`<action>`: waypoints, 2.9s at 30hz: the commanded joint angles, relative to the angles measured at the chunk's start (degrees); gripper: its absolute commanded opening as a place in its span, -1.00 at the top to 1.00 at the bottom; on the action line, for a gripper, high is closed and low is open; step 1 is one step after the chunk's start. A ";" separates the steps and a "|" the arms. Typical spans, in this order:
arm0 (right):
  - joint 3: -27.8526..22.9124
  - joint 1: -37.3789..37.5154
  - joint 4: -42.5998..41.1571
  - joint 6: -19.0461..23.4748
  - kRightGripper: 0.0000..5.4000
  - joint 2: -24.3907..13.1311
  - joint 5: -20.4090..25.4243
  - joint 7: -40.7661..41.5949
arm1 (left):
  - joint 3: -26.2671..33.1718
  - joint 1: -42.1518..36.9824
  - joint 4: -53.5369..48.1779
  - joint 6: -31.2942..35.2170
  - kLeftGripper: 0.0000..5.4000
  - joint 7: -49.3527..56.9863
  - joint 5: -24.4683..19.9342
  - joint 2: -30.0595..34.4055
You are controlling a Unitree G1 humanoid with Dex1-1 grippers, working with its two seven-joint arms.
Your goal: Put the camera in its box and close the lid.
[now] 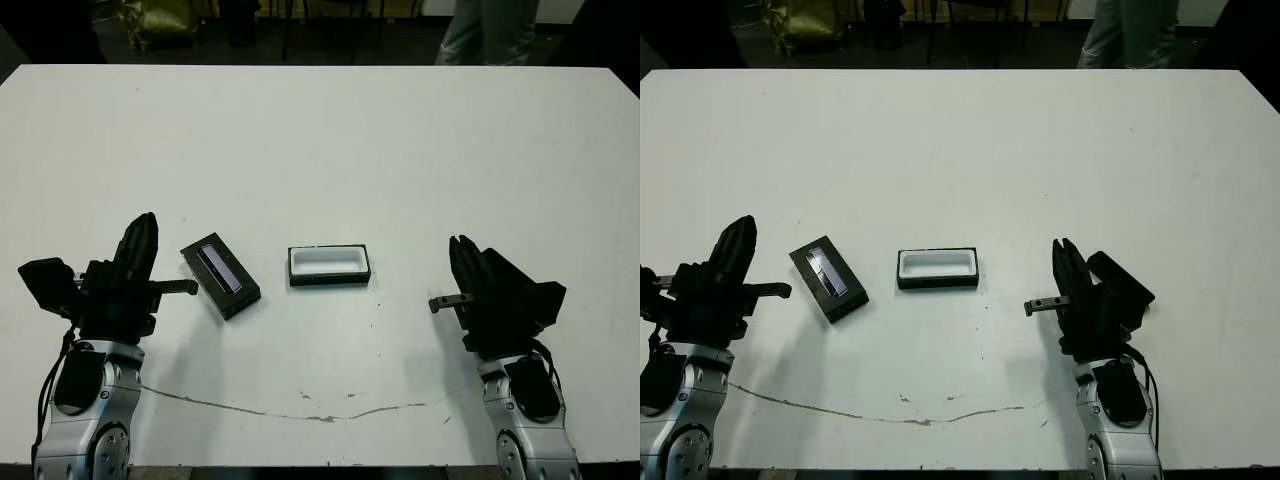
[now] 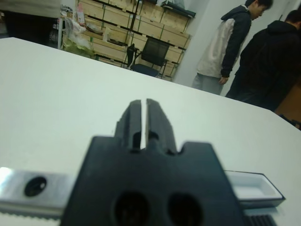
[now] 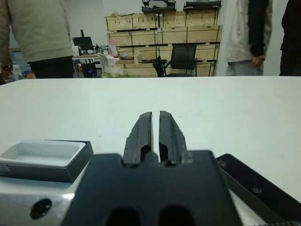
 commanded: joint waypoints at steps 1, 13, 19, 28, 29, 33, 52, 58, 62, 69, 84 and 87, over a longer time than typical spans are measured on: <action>-0.12 0.81 0.44 0.94 1.00 -0.01 1.01 0.23 | -0.69 0.99 0.23 1.26 0.99 0.64 0.59 0.08; -0.06 0.98 -0.59 3.47 1.00 -1.42 1.87 1.77 | -1.73 1.78 -0.96 1.98 0.99 1.30 1.51 0.38; -1.21 1.44 -4.47 7.42 1.00 -3.63 2.76 2.41 | -1.81 1.86 -0.41 1.35 0.99 0.97 1.05 -0.08; -9.88 5.25 -12.19 17.74 1.00 -11.79 12.05 7.00 | -1.45 1.73 -0.20 1.55 0.99 0.66 0.91 0.40; -11.20 5.49 -12.05 18.01 1.00 -13.15 13.74 8.75 | -1.35 1.68 -0.14 1.63 0.99 0.64 0.73 0.38; -16.20 4.84 -6.73 15.62 1.00 -17.69 18.99 17.37 | -1.38 1.54 -0.25 1.93 0.99 0.77 0.42 0.33; -23.71 6.27 6.78 5.86 0.38 -25.41 18.53 30.28 | -1.65 1.22 -0.39 2.04 1.00 0.49 0.76 0.67; -23.04 7.05 7.34 5.02 -0.12 -28.32 17.17 33.78 | -1.43 1.39 -0.32 1.99 1.00 0.37 1.03 0.93; -22.00 5.78 11.54 1.92 -0.44 -30.38 17.12 39.79 | -1.49 1.42 -0.23 2.07 1.00 0.34 0.71 0.69; -19.89 3.20 16.56 3.27 -1.00 -31.42 17.99 44.56 | -1.56 1.40 0.03 2.06 1.00 -0.01 0.90 0.92; -17.30 -2.22 25.48 1.86 -1.00 -32.08 15.63 47.63 | -1.45 1.41 -0.31 2.84 1.00 0.24 0.77 0.71; -17.13 -4.23 29.34 0.27 -1.00 -32.12 14.95 48.55 | -1.45 1.43 -0.19 2.71 1.00 -0.02 0.73 0.81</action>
